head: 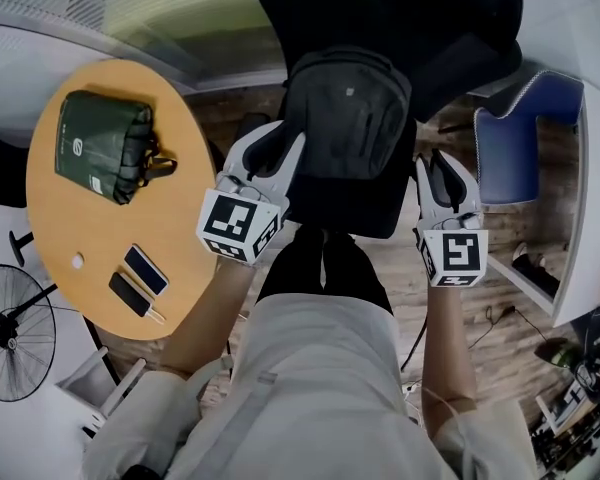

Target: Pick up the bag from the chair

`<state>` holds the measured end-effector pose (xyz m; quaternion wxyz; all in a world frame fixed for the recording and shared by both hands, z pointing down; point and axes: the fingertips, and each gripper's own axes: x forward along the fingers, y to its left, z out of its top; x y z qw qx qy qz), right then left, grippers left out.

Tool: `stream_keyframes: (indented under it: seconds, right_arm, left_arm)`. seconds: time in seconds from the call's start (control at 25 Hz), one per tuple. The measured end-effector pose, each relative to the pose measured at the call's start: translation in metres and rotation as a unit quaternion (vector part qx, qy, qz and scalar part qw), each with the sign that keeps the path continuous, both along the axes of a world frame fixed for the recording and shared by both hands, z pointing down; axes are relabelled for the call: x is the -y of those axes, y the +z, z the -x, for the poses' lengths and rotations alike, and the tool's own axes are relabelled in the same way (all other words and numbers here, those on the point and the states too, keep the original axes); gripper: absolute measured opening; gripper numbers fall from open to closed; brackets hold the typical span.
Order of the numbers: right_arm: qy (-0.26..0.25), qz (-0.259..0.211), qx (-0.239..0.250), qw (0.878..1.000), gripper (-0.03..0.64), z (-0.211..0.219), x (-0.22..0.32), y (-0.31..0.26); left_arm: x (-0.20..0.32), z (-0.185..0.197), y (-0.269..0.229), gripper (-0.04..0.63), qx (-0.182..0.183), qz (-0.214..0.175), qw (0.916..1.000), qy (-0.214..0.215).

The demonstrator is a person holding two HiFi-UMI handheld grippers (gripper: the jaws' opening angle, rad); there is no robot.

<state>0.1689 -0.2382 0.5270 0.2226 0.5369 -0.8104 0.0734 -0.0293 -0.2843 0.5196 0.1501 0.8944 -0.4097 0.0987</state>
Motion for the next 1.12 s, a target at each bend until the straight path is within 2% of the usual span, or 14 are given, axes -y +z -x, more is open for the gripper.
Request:
stream_keyframes:
  seconds: [0.4, 0.88, 1.12]
  right_arm:
    - [0.006, 0.025, -0.03, 0.999, 0.101, -0.015, 0.018, 0.068]
    - [0.013, 0.076, -0.045, 0.996, 0.138, -0.028, 0.044, 0.133]
    - [0.02, 0.1, -0.044, 0.994, 0.16, -0.033, 0.056, 0.16]
  left_arm:
    - [0.016, 0.011, 0.073, 0.094, 0.044, 0.038, 0.9983, -0.01]
    - [0.038, 0.016, 0.143, 0.109, 0.068, 0.082, 0.9941, -0.018]
    - [0.05, 0.02, 0.176, 0.15, 0.083, 0.11, 0.9902, -0.023]
